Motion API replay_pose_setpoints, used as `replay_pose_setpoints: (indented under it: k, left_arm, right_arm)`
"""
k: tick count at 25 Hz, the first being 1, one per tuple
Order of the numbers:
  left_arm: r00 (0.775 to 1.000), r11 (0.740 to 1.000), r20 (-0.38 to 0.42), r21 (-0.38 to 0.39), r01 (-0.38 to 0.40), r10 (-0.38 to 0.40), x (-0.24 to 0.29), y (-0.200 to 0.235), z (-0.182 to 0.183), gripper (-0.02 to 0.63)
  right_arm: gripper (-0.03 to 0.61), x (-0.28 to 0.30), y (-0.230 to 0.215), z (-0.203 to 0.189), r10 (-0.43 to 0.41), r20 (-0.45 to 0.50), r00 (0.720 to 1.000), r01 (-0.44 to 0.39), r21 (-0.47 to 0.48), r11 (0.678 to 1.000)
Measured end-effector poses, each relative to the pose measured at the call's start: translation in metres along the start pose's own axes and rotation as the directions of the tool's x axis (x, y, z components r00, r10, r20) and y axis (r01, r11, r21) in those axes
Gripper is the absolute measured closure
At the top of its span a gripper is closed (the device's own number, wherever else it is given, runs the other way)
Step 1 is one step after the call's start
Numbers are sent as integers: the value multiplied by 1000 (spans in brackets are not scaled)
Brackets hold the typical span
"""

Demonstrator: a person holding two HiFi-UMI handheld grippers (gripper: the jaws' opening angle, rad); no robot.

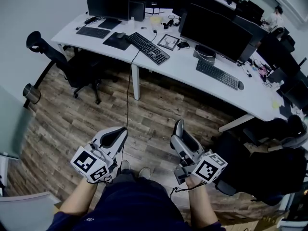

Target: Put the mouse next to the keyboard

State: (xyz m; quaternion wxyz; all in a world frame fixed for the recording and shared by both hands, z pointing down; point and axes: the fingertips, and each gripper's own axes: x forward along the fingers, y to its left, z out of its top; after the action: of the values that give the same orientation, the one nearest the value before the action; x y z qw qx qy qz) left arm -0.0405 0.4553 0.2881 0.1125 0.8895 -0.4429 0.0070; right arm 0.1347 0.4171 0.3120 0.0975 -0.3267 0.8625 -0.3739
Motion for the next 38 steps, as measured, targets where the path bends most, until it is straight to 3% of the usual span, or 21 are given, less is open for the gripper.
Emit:
replay_pose_setpoints:
  k: [19, 38]
  left_arm:
    - [1000, 1000, 4, 15, 3, -3, 28, 3, 6, 577]
    - [1000, 1000, -11, -31, 7, -7, 77, 96, 1, 577]
  right_arm:
    - [298, 1, -22, 21, 3, 9, 1000, -3, 4, 1000]
    - [298, 89, -62, 39, -34, -26, 999, 35, 18, 999]
